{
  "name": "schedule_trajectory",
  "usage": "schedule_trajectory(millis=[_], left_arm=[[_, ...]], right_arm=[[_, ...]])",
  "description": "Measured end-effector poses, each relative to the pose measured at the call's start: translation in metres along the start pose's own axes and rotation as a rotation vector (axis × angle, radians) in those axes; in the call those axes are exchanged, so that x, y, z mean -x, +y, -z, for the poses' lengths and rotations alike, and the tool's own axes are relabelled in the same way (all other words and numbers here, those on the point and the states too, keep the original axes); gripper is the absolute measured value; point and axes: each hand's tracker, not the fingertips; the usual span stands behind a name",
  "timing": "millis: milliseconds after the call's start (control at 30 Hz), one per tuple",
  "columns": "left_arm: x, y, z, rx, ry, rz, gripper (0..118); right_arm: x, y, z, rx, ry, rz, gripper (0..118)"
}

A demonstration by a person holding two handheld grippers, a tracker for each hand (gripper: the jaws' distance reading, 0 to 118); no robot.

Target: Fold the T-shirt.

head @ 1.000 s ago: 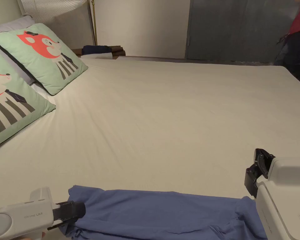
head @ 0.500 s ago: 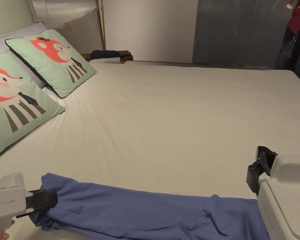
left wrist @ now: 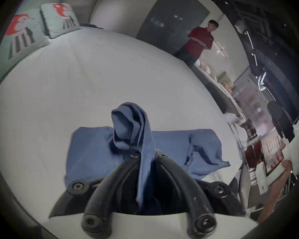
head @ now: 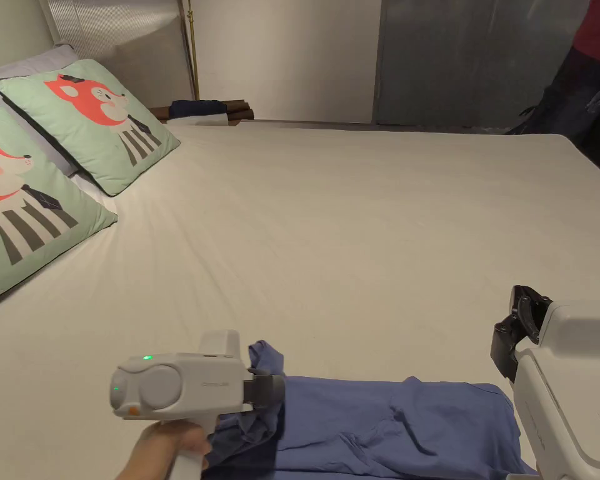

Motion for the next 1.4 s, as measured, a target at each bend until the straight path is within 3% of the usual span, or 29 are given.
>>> schedule_trajectory(millis=[233,300,433,467,600,800,900,967,1000,1233,1400], left_arm=[[-0.041,-0.011,0.038,0.070,-0.009,0.040,6],[-0.049,-0.015,0.046,0.088,0.027,0.059,13],[-0.058,-0.020,0.052,0.109,0.051,0.100,106],[-0.059,-0.021,0.049,0.096,0.042,0.103,112],[-0.062,-0.017,0.027,-0.028,0.023,0.108,111],[-0.053,-0.022,-0.017,-0.414,0.225,0.207,97],[-0.044,-0.030,-0.024,-0.487,0.385,0.282,58],[-0.035,-0.035,-0.021,-0.448,0.457,0.312,12],[-0.029,-0.038,-0.019,-0.433,0.457,0.308,0],[-0.014,-0.064,0.018,-0.269,0.481,0.270,0],[-0.029,-0.075,0.047,-0.204,0.391,0.220,0]], right_arm=[[-0.014,-0.003,-0.004,0.008,-0.022,0.008,0],[-0.017,-0.003,-0.005,0.008,-0.023,0.008,0],[-0.021,-0.004,-0.007,0.010,-0.029,0.011,0],[-0.022,-0.004,-0.007,0.011,-0.029,0.012,0],[-0.024,-0.004,-0.010,0.013,-0.031,0.017,0],[-0.026,-0.003,-0.013,0.013,-0.026,0.017,0],[-0.027,-0.003,-0.014,0.012,-0.027,0.018,0],[-0.028,-0.003,-0.014,0.011,-0.027,0.022,0],[-0.028,-0.003,-0.014,0.011,-0.027,0.023,0],[-0.027,-0.006,-0.014,0.023,-0.017,0.028,0],[-0.032,-0.009,-0.014,0.031,-0.021,0.019,0]])
